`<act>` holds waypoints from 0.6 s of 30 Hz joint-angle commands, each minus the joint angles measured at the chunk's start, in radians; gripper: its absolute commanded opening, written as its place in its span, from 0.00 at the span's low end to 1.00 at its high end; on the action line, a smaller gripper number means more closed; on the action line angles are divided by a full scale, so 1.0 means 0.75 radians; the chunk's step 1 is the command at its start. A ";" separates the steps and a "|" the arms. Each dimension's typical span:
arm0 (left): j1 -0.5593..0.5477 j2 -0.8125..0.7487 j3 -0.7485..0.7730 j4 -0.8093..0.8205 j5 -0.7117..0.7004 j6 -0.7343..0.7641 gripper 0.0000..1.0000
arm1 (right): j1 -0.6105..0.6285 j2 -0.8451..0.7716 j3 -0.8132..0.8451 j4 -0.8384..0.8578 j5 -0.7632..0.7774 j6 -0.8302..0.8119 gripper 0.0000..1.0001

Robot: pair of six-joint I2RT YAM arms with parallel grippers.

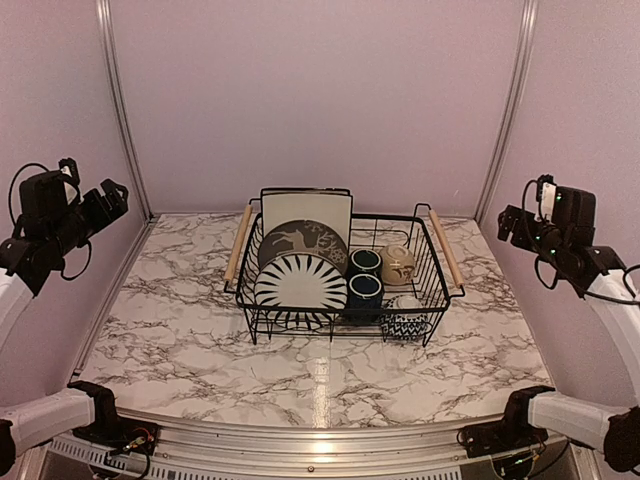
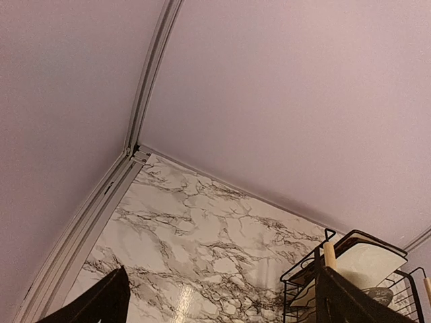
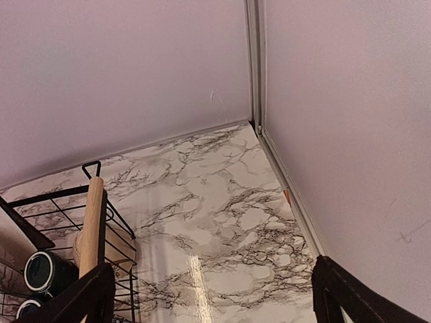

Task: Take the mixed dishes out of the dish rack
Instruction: Grab the plate from the dish rack.

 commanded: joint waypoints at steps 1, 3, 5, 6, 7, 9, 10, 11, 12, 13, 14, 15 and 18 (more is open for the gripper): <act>0.008 -0.002 0.035 -0.037 0.035 -0.013 0.99 | -0.012 -0.057 0.048 -0.010 0.046 -0.007 0.98; 0.008 -0.002 0.037 -0.038 0.047 -0.011 0.99 | -0.011 -0.071 0.049 -0.009 0.061 -0.004 0.99; 0.008 -0.002 0.038 -0.041 0.061 -0.010 0.99 | -0.013 -0.068 0.060 -0.014 0.054 -0.008 0.99; 0.008 -0.002 0.038 -0.041 0.066 -0.011 0.99 | -0.013 -0.064 0.065 -0.015 0.031 -0.015 0.99; 0.008 -0.002 0.038 -0.041 0.068 -0.013 0.99 | -0.013 -0.061 0.067 -0.013 0.005 -0.021 0.98; 0.008 -0.003 0.035 -0.041 0.068 -0.019 0.99 | -0.014 -0.061 0.067 -0.001 -0.056 -0.020 0.98; 0.008 -0.002 0.033 -0.041 0.070 -0.022 0.99 | -0.013 -0.062 0.069 0.009 -0.095 -0.028 0.98; 0.008 -0.002 0.030 -0.041 0.077 -0.024 0.99 | -0.013 -0.067 0.069 0.021 -0.154 -0.040 0.99; 0.008 -0.002 0.027 -0.040 0.087 -0.025 0.99 | -0.013 -0.072 0.070 0.036 -0.207 -0.048 0.99; 0.008 0.001 0.025 -0.039 0.099 -0.023 0.99 | -0.013 -0.077 0.073 0.056 -0.266 -0.054 0.98; 0.008 0.003 0.023 -0.038 0.114 -0.024 0.99 | -0.012 -0.083 0.080 0.070 -0.308 -0.056 0.99; 0.008 0.011 0.022 -0.037 0.127 -0.026 0.99 | -0.013 -0.087 0.084 0.083 -0.344 -0.059 0.99; 0.008 0.039 0.022 -0.037 0.177 -0.042 0.99 | 0.003 -0.084 0.106 0.109 -0.466 -0.079 0.98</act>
